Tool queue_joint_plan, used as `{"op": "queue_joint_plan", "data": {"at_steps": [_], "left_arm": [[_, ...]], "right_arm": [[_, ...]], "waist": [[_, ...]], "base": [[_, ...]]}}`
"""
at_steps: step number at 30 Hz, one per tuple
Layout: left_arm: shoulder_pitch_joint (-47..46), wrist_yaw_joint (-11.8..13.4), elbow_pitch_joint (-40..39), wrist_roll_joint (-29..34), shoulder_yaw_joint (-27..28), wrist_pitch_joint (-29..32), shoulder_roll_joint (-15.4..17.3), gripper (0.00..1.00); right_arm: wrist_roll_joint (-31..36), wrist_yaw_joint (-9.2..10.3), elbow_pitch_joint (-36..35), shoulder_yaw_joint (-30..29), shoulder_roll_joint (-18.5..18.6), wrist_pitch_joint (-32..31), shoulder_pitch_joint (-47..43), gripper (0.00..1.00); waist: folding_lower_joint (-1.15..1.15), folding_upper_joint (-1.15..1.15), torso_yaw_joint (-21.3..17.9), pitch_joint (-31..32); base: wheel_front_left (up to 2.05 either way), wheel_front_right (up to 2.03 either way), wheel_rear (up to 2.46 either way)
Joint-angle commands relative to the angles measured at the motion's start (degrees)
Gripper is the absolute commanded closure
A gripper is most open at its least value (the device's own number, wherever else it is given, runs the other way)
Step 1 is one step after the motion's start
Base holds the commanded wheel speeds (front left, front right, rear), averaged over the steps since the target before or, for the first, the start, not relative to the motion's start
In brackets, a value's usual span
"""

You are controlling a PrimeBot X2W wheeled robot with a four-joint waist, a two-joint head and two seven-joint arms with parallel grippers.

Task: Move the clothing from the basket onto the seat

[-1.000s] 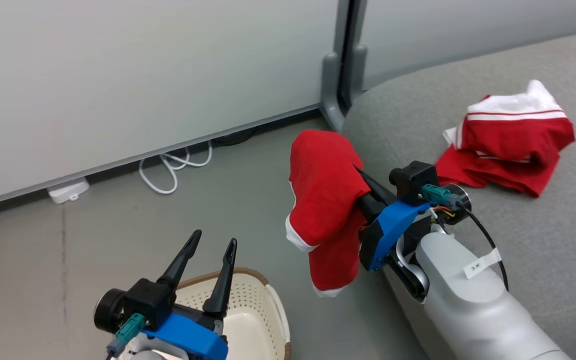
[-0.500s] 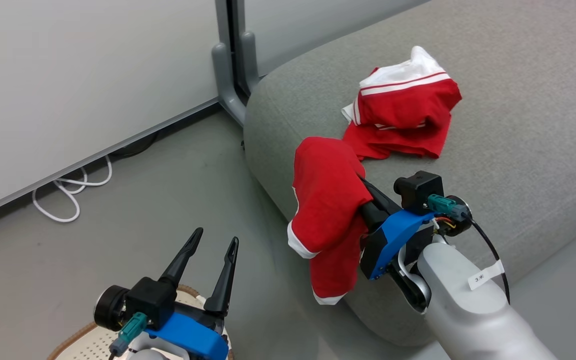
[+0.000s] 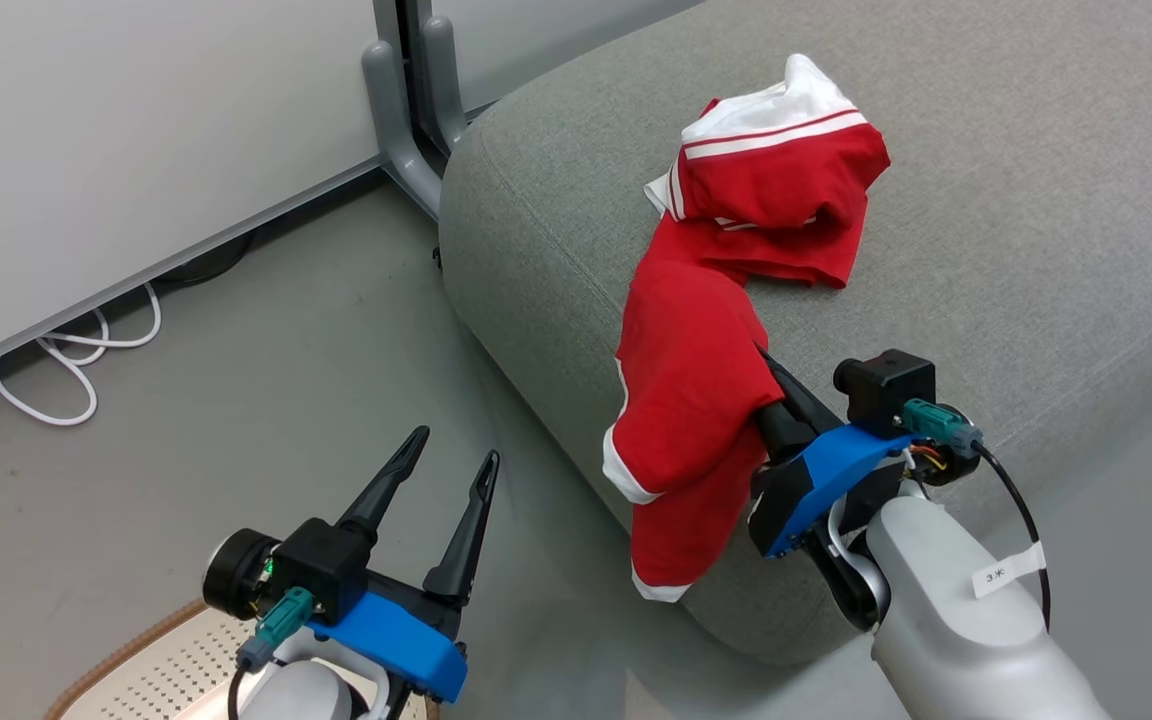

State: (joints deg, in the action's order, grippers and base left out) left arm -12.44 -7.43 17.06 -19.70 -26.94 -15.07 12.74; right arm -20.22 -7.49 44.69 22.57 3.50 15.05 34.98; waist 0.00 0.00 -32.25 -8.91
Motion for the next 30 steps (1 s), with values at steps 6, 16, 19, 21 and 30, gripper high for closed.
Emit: {"op": "queue_joint_plan", "data": {"at_steps": [6, 16, 19, 21, 30], "left_arm": [[-1.4, -0.1, 0.6, -0.3, -0.5, -0.1, 0.2, 0.0], [-1.5, -0.1, -0.3, 0.1, 0.9, -0.1, 1.3, 0.0], [-2.0, -0.1, -1.0, 0.7, 1.2, -0.1, 1.9, 0.0], [-2.2, -0.1, -1.7, 1.3, 1.6, -0.1, 2.4, 0.0], [-4.1, -0.1, -6.2, 3.6, 3.5, -0.1, 6.0, 0.0]], "right_arm": [[1.3, -0.01, -1.1, -1.5, -0.2, 0.2, -1.6, 1.0], [1.6, -0.01, -2.6, -3.7, 0.6, -2.1, 2.7, 1.0], [1.4, -0.01, -3.5, -5.1, 2.0, -3.5, 6.1, 1.0], [2.0, -0.01, -4.4, -6.0, 3.5, -4.4, 9.2, 1.0], [4.1, -0.01, -6.1, -14.4, 11.5, -6.8, 22.5, 1.0]], "waist": [[0.0, 0.0, 0.0, -0.2], [0.0, 0.0, -0.1, -2.3], [0.0, 0.0, -0.2, -3.9], [0.0, 0.0, -0.3, -5.2], [0.0, 0.0, 0.1, -13.3]], "base": [[0.0, 0.0, 0.0], [0.0, 0.0, 0.0], [0.0, 0.0, 0.0], [0.0, 0.0, 0.0], [0.0, 0.0, 0.0]]}}
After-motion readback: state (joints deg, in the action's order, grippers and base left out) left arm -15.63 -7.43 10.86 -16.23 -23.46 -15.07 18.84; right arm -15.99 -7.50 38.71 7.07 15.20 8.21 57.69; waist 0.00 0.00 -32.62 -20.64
